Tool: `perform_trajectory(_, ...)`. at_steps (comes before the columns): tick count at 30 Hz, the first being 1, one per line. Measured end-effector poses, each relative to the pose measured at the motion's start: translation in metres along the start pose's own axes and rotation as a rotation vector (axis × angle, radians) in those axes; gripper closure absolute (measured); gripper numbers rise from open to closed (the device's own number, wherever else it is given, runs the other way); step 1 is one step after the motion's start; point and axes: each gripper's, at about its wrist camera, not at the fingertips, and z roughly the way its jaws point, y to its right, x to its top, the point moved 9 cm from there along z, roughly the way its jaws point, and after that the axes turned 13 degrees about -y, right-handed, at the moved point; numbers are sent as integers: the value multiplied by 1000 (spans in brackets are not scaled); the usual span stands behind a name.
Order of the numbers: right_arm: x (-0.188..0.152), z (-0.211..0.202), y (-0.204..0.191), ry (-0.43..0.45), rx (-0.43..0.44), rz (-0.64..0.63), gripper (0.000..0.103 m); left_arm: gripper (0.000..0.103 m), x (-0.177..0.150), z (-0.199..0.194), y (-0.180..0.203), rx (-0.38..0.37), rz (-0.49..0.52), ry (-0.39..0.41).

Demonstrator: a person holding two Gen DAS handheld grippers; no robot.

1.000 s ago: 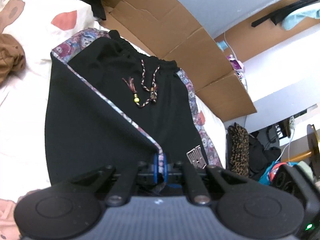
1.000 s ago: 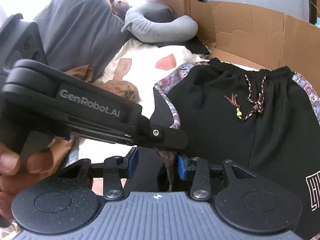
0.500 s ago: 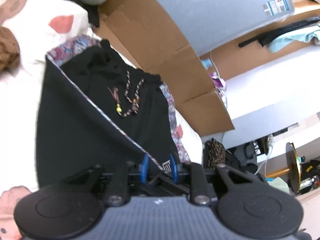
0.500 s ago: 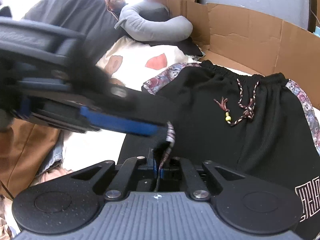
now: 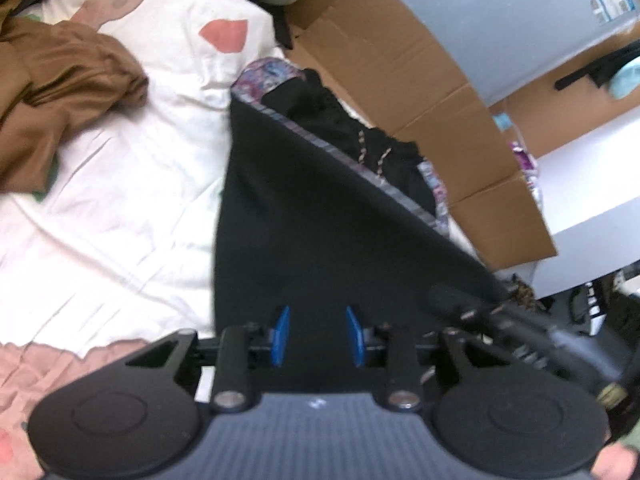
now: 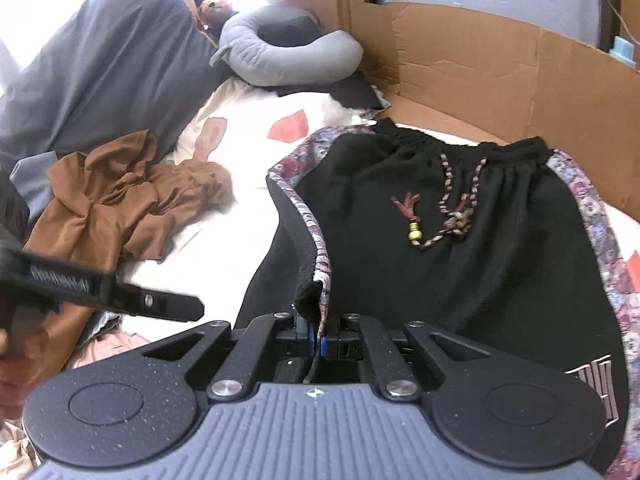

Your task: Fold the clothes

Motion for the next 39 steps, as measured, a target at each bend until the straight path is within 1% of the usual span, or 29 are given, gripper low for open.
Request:
perform_trajectory(5, 4, -20, 21, -22, -14, 4, 102, 70, -6, 19, -7, 17, -17, -28)
perform_trajectory(12, 6, -35, 51, -106, -33, -21, 102, 70, -17, 43, 0, 19, -7, -69)
perform_trajectory(15, 6, -41, 65, -125, -46, -19, 102, 70, -21, 52, 3, 17, -9, -87)
perform_trajectory(19, 1, -43, 83, -140, -67, 14, 102, 69, -27, 63, 6, 14, -13, -110)
perform_trajectory(21, -5, -43, 90, -150, -70, 24, 102, 69, -32, 69, 8, 25, -5, -125)
perform_trajectory(26, -17, -53, 104, -136, -56, 62, 102, 69, -44, 85, 11, 66, -3, -180)
perform_trajectory(29, -28, -60, 118, -139, -26, 102, 102, 69, -50, 90, 13, 94, -8, -205)
perform_trajectory(32, -42, -69, 137, -124, -20, 136, 102, 69, -56, 95, 18, 112, -19, -234)
perform_trajectory(34, -51, -74, 148, -102, -18, 166, 102, 69, -59, 98, 21, 121, -23, -252)
perform_trajectory(39, -66, -90, 166, -20, -3, 222, 102, 69, -59, 108, 33, 160, 10, -294)
